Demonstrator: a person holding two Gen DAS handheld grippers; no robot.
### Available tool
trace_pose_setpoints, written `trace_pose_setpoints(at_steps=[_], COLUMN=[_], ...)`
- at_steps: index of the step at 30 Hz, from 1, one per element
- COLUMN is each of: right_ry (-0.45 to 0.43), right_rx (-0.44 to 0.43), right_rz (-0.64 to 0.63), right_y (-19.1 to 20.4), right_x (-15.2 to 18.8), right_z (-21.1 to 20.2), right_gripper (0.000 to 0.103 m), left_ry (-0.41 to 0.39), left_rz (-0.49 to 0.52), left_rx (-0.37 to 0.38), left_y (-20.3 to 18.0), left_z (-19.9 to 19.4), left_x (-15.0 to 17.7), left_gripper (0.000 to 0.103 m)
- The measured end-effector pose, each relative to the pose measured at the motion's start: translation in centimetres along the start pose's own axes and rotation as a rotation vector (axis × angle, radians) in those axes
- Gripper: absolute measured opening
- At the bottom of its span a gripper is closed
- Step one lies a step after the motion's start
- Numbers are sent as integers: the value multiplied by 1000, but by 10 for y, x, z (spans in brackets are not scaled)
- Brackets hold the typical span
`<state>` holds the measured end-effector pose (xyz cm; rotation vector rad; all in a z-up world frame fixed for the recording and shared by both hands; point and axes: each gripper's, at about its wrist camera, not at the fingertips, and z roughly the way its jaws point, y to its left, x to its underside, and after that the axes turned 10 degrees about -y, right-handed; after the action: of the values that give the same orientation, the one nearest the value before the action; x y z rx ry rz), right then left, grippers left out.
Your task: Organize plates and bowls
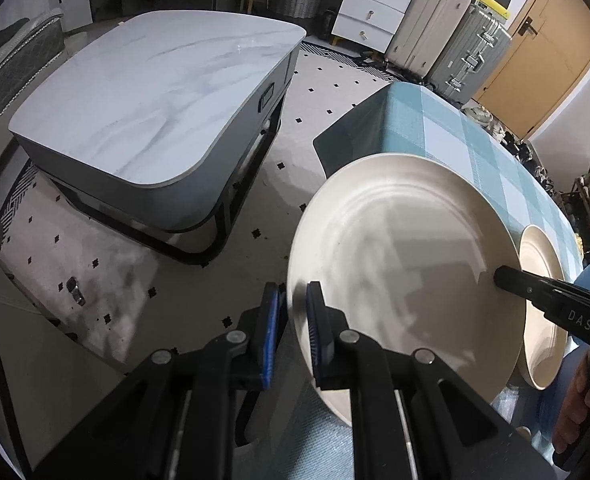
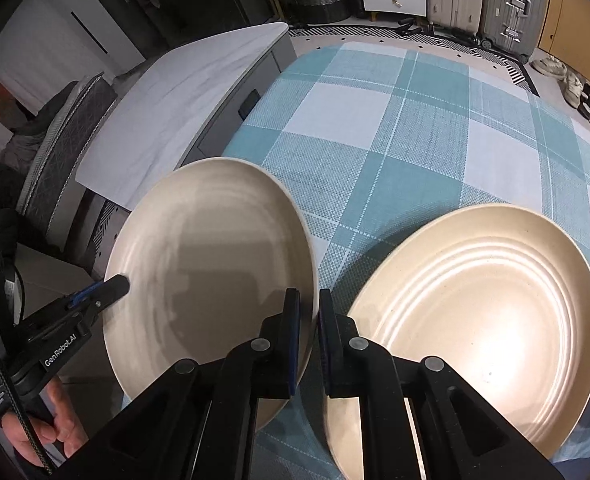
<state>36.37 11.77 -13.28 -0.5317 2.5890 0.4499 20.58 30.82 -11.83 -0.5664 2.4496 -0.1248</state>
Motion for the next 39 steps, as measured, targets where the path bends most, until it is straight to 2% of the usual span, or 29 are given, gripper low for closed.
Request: trace_pose_setpoints(at_steps=[7, 18, 27, 39], right_ry=[7, -38, -42, -42], right_rx=[-18, -23, -35, -29], right_rz=[14, 33, 75, 101], right_y=[0, -3, -10, -15], right_x=[1, 3, 5, 30], right_z=[3, -8, -25, -67], right_gripper=[8, 7, 7, 7], left_ry=[24, -4, -17, -42], left_rz=[12, 20, 41, 46], left_rx=[7, 15, 16, 39], left_y=[-2, -9, -20, -34], left_z=[2, -11, -29, -67], left_x=[0, 1, 1, 18], left_gripper=[10, 9, 9, 9])
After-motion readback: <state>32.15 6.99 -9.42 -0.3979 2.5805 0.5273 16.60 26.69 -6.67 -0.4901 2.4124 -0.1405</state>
